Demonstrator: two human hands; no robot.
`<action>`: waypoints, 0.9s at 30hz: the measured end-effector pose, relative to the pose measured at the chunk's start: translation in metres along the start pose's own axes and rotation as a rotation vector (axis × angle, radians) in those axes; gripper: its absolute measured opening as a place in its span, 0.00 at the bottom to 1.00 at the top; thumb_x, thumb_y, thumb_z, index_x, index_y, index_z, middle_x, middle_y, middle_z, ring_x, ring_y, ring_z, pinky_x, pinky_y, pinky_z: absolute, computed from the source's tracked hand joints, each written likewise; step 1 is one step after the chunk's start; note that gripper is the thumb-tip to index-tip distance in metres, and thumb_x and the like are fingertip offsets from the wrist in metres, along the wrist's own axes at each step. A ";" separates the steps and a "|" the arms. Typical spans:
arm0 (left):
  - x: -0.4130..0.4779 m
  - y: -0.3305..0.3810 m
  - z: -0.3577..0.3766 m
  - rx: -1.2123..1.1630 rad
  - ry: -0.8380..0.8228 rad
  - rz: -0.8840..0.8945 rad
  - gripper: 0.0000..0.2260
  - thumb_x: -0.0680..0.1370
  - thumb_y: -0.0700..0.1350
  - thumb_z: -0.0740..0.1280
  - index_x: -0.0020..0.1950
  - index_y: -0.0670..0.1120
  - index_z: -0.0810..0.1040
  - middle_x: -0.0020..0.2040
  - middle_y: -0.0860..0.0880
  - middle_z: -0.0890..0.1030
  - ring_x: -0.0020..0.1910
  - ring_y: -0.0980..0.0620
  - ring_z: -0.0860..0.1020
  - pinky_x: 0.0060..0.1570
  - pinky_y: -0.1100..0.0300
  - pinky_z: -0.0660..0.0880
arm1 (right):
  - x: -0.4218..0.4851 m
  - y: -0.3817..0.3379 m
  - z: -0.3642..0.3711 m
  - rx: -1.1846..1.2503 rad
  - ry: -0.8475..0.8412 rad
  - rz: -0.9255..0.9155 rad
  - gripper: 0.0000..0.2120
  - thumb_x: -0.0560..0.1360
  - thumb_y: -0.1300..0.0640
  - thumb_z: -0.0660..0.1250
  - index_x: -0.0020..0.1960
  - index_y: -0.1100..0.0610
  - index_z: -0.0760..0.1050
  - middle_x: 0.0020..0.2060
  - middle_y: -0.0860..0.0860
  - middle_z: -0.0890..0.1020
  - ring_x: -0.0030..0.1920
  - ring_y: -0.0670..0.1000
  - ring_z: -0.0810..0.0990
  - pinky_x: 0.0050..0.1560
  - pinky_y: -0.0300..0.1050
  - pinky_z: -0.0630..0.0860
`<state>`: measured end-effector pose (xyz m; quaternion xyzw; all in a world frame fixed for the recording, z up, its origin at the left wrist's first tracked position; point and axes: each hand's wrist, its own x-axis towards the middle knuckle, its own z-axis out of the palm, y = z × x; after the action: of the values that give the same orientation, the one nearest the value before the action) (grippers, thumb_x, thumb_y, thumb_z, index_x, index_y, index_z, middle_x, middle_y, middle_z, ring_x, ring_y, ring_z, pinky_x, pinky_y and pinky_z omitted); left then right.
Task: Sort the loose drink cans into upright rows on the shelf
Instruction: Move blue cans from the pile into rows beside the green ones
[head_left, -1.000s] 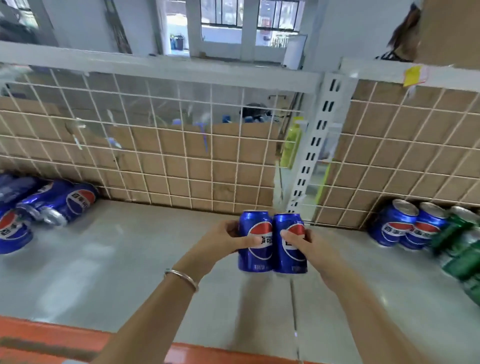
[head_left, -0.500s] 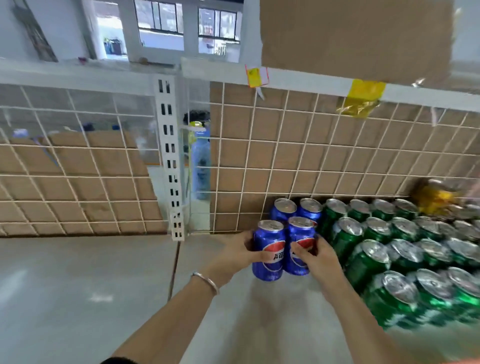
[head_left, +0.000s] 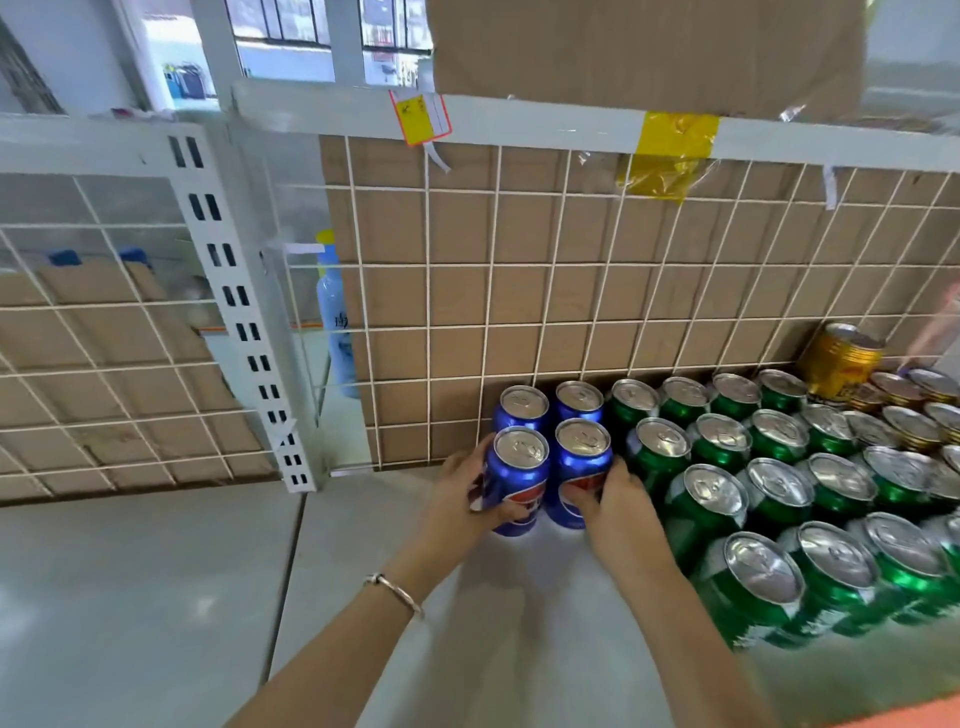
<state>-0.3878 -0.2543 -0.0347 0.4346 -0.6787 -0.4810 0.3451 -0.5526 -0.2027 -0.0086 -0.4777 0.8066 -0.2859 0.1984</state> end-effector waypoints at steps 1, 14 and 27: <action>0.002 0.000 -0.002 0.049 -0.013 -0.014 0.33 0.69 0.44 0.75 0.70 0.56 0.64 0.63 0.53 0.66 0.58 0.56 0.74 0.63 0.61 0.72 | -0.001 -0.003 -0.005 -0.080 -0.024 0.015 0.26 0.75 0.51 0.67 0.68 0.63 0.65 0.60 0.61 0.75 0.59 0.61 0.75 0.56 0.48 0.70; -0.002 -0.010 0.025 -0.108 0.094 -0.068 0.26 0.68 0.48 0.76 0.61 0.62 0.69 0.63 0.52 0.76 0.60 0.57 0.76 0.60 0.61 0.74 | -0.030 0.010 0.015 0.148 0.104 0.036 0.36 0.76 0.65 0.61 0.77 0.56 0.46 0.59 0.64 0.77 0.56 0.64 0.77 0.55 0.53 0.73; -0.065 0.009 0.001 0.313 0.017 -0.074 0.24 0.76 0.46 0.66 0.70 0.44 0.67 0.66 0.46 0.69 0.68 0.48 0.65 0.64 0.64 0.62 | -0.079 0.005 0.059 0.130 -0.069 -0.045 0.30 0.73 0.66 0.64 0.74 0.59 0.60 0.68 0.59 0.69 0.67 0.60 0.69 0.65 0.48 0.65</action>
<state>-0.3663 -0.1930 -0.0301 0.5117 -0.7262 -0.3779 0.2607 -0.4842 -0.1468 -0.0528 -0.4914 0.7681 -0.3253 0.2504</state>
